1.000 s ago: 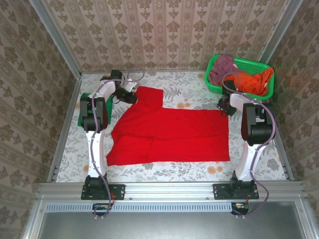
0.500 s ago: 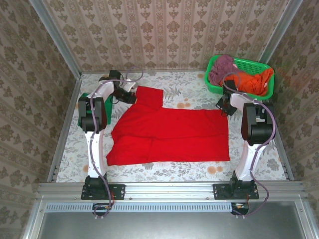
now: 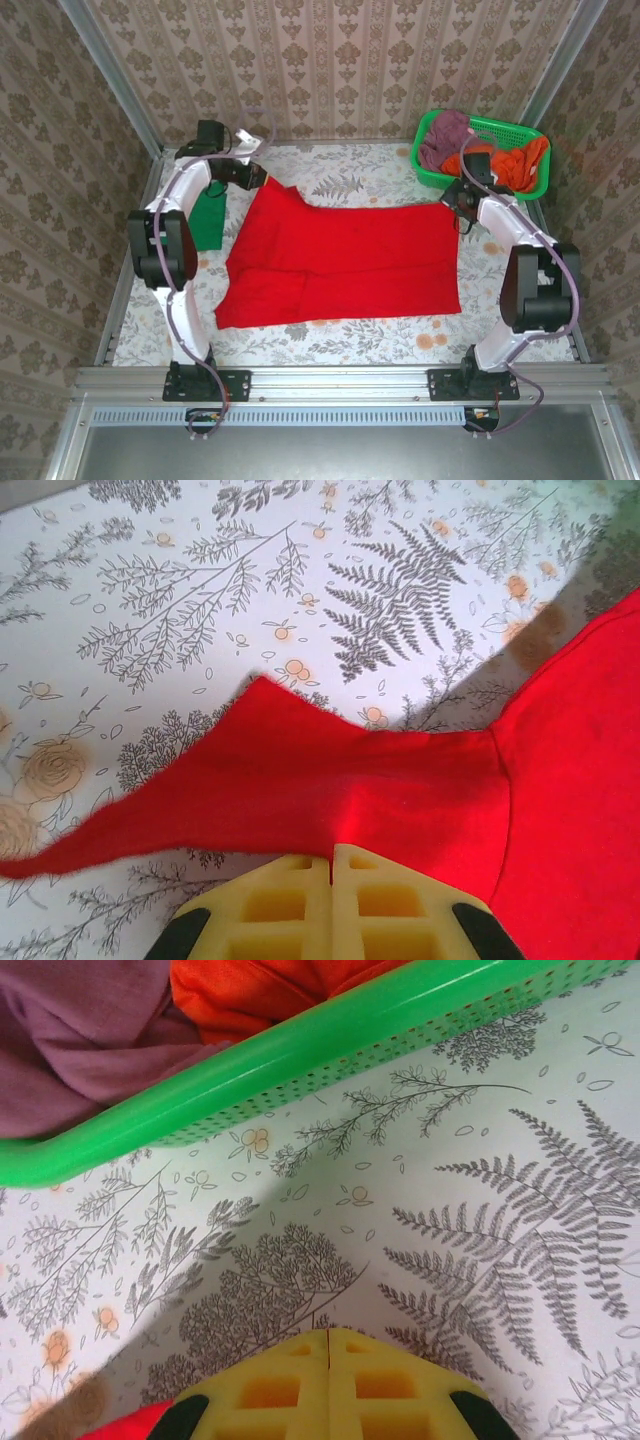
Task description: Fold and stack the t-shirts
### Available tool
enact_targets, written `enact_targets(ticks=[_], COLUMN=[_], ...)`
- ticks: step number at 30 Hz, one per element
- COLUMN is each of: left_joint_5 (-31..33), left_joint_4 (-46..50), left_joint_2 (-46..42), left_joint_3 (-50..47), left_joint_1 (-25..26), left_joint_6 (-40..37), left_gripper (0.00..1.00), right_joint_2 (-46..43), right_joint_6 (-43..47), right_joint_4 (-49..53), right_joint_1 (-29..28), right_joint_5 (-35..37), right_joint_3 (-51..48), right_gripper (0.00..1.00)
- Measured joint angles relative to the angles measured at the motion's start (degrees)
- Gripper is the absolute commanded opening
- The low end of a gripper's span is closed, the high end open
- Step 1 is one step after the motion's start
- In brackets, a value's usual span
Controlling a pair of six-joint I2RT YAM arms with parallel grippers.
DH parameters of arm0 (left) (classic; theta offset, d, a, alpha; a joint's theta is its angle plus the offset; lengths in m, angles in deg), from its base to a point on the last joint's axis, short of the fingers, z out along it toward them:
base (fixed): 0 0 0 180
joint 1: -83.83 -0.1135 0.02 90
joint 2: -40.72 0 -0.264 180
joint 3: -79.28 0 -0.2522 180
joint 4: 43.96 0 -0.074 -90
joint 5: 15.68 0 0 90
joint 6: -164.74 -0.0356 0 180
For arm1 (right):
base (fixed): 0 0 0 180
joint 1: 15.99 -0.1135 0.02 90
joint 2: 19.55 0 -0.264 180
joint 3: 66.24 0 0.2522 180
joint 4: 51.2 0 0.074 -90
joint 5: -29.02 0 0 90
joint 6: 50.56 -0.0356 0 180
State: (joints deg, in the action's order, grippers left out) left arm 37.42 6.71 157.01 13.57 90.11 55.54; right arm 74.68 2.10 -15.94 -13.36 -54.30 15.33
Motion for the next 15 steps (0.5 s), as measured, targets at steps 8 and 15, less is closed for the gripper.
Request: enact_targets(ticks=[8, 15], left_joint_5=[-0.3, -1.7], left_joint_4=[-3.1, -2.5], left_joint_2=[-11.9, -20.5], left_joint_3=[-13.5, -23.1], left_joint_1=[-0.1, -0.3], left_joint_6=[0.8, 0.5], left_gripper=[0.00, 0.00], right_joint_2=[-11.1, -22.5], right_joint_6=[1.9, 2.9], right_joint_4=[0.2, 3.1], right_joint_1=[0.0, 0.0], right_joint_5=[-2.5, -4.2], right_joint_3=[-6.5, -13.3], right_gripper=[0.00, 0.00])
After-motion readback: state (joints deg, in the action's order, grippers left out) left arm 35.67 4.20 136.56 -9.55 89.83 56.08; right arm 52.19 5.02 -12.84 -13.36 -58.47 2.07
